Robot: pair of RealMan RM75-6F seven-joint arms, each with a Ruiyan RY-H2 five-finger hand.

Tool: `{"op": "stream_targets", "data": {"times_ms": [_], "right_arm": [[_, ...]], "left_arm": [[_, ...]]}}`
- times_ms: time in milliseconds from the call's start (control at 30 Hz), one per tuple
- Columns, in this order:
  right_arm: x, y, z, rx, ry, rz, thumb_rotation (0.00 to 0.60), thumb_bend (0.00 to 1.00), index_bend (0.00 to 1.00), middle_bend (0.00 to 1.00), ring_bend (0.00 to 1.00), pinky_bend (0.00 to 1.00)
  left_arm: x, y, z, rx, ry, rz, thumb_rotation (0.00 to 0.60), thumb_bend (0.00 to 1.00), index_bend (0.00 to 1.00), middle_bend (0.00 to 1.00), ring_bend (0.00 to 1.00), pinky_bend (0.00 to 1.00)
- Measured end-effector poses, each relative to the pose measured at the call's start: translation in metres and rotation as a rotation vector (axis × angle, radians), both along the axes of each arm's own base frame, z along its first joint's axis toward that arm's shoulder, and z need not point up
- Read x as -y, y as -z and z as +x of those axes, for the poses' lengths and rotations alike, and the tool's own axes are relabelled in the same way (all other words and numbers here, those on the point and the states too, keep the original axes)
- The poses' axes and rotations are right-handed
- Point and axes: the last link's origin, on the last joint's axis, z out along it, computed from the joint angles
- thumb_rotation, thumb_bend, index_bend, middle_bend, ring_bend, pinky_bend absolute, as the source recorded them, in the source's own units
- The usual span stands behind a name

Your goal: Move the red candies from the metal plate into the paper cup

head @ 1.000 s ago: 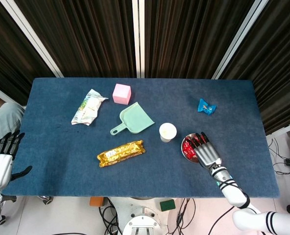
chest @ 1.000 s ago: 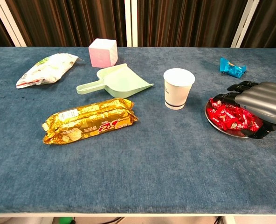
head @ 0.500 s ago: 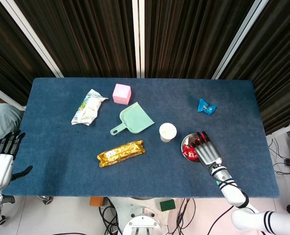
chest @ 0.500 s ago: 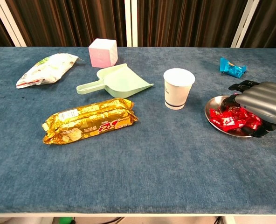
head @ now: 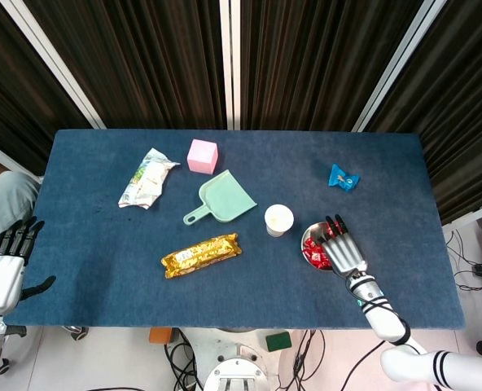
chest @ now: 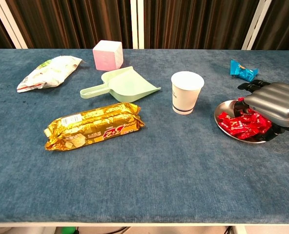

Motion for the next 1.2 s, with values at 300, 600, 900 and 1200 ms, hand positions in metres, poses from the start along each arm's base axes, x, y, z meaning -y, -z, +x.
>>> {"op": "stream_targets", "data": {"times_ms": [300, 600, 900, 1200], "right_arm": [[0.002, 0.001, 0.000, -0.002, -0.003, -0.011, 0.600, 0.38, 0.55, 0.45, 0.00, 0.00], [0.004, 0.000, -0.001, 0.008, -0.007, -0.022, 0.600, 0.38, 0.62, 0.48, 0.01, 0.00], [0.005, -0.004, 0.000, 0.023, -0.019, -0.044, 0.600, 0.43, 0.72, 0.55, 0.05, 0.00], [0.008, -0.014, 0.002, 0.029, -0.025, -0.073, 0.600, 0.46, 0.77, 0.60, 0.09, 0.00]], "left_arm": [[0.000, 0.000, 0.000, 0.000, -0.001, -0.001, 0.600, 0.09, 0.07, 0.05, 0.01, 0.14], [-0.001, 0.001, 0.000, -0.001, -0.002, -0.004, 0.600, 0.09, 0.07, 0.05, 0.01, 0.14], [-0.001, 0.001, 0.000, -0.002, -0.004, -0.005, 0.600, 0.10, 0.07, 0.05, 0.01, 0.14], [-0.001, 0.001, 0.000, -0.002, -0.004, -0.007, 0.600, 0.10, 0.07, 0.05, 0.01, 0.14]]}}
